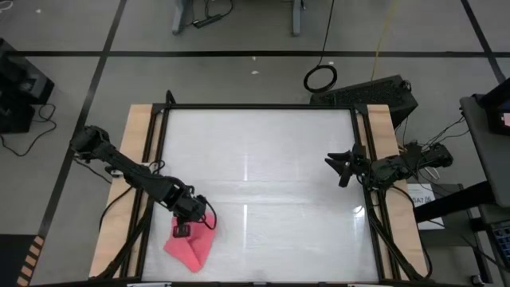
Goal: Roll towel
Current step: Fold the pink towel
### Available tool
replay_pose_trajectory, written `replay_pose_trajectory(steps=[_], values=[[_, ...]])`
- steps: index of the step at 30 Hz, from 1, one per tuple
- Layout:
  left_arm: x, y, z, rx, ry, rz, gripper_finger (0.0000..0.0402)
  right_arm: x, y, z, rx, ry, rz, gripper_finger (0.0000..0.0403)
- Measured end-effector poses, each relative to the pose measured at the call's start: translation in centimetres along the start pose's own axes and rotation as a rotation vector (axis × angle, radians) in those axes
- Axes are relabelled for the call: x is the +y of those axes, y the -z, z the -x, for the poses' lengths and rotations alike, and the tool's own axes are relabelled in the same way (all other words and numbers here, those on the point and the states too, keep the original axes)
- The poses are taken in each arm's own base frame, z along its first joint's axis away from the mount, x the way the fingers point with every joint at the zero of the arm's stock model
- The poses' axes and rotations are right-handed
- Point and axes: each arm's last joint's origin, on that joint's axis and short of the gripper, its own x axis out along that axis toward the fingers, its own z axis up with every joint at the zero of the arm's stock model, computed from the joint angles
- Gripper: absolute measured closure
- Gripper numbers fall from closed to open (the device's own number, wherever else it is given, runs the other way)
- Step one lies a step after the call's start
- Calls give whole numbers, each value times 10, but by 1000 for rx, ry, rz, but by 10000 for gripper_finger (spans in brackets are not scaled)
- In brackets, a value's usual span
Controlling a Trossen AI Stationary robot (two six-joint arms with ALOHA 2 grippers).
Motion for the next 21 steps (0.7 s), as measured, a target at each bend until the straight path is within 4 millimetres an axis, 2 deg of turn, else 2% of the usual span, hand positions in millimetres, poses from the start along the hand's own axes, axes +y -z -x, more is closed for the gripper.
replay_pose_trajectory(steps=[9, 21], values=[[-1, -12, 21, -72, -118, -86, 399, 0, 0, 0, 0, 0, 0, 268], [-9, -32, 43, -266, -310, -388, 400, 0, 0, 0, -1, 1, 0, 268]])
